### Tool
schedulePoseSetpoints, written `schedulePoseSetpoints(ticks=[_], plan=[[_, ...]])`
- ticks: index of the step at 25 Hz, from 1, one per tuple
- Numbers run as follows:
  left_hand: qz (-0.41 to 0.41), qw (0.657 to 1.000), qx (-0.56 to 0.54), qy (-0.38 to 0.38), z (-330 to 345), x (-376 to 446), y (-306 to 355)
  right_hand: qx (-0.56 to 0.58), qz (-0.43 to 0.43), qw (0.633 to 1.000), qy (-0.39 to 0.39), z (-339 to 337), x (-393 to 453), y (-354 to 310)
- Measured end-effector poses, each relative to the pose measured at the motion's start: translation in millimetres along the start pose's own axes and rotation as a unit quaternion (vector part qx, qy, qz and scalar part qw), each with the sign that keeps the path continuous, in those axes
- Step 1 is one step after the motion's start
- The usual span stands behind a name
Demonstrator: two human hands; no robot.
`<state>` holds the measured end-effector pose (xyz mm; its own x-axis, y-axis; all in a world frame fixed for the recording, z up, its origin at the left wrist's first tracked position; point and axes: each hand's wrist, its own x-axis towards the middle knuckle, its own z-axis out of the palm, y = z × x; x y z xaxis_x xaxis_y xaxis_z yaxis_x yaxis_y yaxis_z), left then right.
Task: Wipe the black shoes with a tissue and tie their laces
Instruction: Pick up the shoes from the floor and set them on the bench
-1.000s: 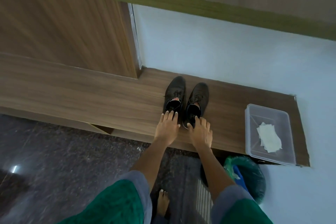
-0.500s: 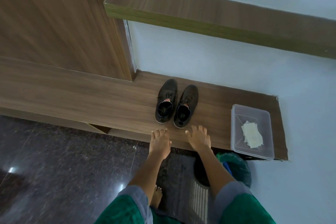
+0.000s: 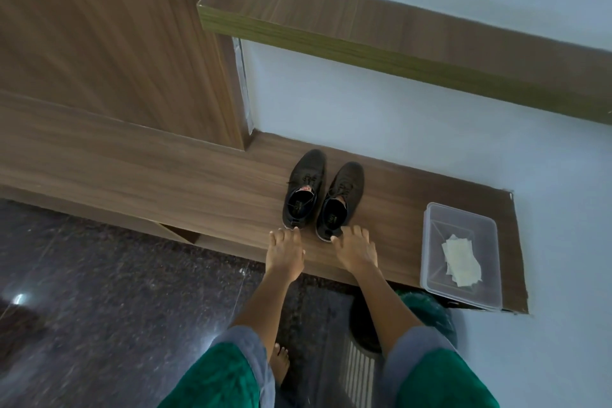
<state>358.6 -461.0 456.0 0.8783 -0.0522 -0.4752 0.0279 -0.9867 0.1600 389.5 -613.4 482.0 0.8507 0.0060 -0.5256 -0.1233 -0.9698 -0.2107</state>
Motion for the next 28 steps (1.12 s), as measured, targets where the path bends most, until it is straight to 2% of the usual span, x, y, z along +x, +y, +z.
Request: schedulePoseSetpoints(ticks=[8,17,24,28], plan=[[0.032,0.998,0.012,0.045,-31,30,21,0.011,-0.019,0.999,0.031,-11,16,-1],[0.022,0.999,0.031,0.02,-15,22,7,0.037,0.004,0.999,0.011,0,13,27],[0.024,0.997,0.023,0.074,-28,4,-18,0.035,-0.015,0.999,0.037,-9,-8,19],[0.037,0.992,0.025,0.118,-34,26,-30,0.041,-0.012,0.995,0.091,-14,5,19]])
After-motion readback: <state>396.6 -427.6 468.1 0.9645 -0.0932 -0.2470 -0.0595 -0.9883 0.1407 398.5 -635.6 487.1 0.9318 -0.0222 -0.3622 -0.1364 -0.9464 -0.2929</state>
